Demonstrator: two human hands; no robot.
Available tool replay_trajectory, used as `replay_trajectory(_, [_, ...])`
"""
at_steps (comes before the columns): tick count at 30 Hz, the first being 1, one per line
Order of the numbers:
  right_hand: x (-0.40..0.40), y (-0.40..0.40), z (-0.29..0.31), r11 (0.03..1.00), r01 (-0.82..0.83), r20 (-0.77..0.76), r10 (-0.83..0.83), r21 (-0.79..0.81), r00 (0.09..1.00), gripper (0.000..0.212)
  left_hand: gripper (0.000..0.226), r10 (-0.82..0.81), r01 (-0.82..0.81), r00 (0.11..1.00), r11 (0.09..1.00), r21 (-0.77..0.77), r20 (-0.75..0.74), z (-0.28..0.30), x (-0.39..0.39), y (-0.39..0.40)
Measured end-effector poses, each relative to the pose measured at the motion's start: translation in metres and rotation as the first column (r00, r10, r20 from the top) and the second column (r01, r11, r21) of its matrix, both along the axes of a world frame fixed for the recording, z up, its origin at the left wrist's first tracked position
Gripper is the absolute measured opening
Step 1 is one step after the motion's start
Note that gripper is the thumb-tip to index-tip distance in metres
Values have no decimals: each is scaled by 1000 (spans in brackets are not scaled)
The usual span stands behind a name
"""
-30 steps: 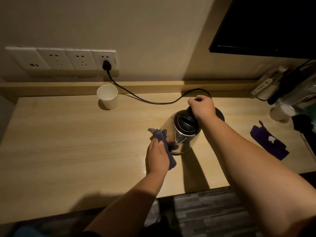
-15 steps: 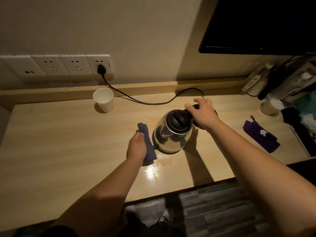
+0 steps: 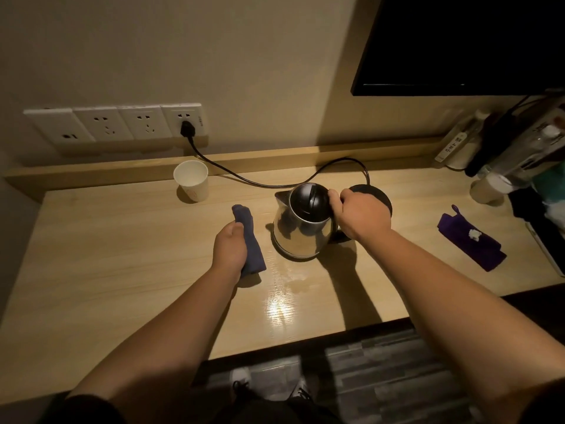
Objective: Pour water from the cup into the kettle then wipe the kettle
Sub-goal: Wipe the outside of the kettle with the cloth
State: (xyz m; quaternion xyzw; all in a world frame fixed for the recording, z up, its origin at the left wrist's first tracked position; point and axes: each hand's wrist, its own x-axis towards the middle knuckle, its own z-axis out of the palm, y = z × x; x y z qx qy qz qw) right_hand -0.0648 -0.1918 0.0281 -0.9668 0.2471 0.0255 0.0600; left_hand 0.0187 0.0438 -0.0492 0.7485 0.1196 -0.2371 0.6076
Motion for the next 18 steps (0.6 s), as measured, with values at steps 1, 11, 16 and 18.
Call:
replay_trajectory(1, [-1,4,0,999,35,-11,-35,9,999,58,24,22,-23,999,999,-22,-48,1,1,0])
replay_trajectory(11, [-23,31,-7,850,109,155,-217,515,964,62,22,38,-40,999,998,-48,-31,17,4,-3])
replay_trajectory(16, [-21,48,-12,722,139,222,-382,678,897,59,28,-21,21,1000,1000,4,14,20,4,-12])
replay_trajectory(18, [-18,56,-13,689,141,244,-430,711,869,58,29,-64,60,995,997,44,76,21,2,-17])
